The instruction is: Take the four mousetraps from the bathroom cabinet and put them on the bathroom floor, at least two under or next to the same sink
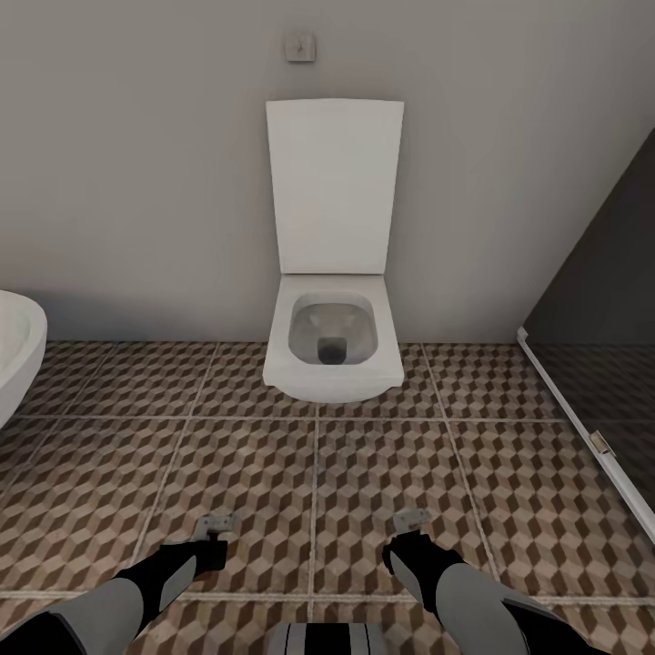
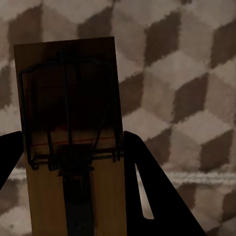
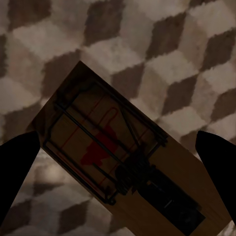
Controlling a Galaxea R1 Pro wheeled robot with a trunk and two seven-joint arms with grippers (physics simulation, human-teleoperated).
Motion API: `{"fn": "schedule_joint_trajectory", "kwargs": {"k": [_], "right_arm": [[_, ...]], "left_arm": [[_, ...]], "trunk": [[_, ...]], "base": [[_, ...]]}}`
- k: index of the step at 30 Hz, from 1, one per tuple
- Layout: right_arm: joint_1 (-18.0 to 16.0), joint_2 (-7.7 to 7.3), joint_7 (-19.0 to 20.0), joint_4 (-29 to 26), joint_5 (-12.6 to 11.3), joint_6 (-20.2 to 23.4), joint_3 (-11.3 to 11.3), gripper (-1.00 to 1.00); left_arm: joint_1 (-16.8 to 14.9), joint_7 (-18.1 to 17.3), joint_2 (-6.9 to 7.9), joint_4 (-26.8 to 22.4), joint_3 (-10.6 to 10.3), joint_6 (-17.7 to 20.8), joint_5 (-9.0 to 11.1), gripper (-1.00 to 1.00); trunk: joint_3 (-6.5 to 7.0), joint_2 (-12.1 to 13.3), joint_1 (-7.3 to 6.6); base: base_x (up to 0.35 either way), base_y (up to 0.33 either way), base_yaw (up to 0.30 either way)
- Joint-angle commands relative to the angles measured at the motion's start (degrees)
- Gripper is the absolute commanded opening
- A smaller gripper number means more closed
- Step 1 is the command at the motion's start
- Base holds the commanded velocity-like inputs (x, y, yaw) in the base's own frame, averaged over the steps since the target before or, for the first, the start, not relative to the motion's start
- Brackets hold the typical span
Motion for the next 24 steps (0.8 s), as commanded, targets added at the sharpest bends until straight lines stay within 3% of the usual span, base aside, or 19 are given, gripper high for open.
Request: {"fn": "schedule_joint_trajectory", "kwargs": {"k": [1, 24], "right_arm": [[0.0, 0.04, -0.1, -0.1, 0.6, 0.3, -0.5, -1.00], [0.0, 0.04, -0.1, -0.2, 0.6, 0.1, -0.5, -1.00]], "left_arm": [[0.0, -0.1, 0.04, -0.1, -0.2, 0.3, 0.1, -1.00], [0.0, -0.1, -0.49, -1.0, -0.2, -0.6, 0.0, -1.00]], "trunk": [[-0.04, 0.0, -0.01], [-0.04, 0.0, -0.01]], "base": [[0.000, 0.000, 0.000], [0.000, 0.000, 0.000]]}}
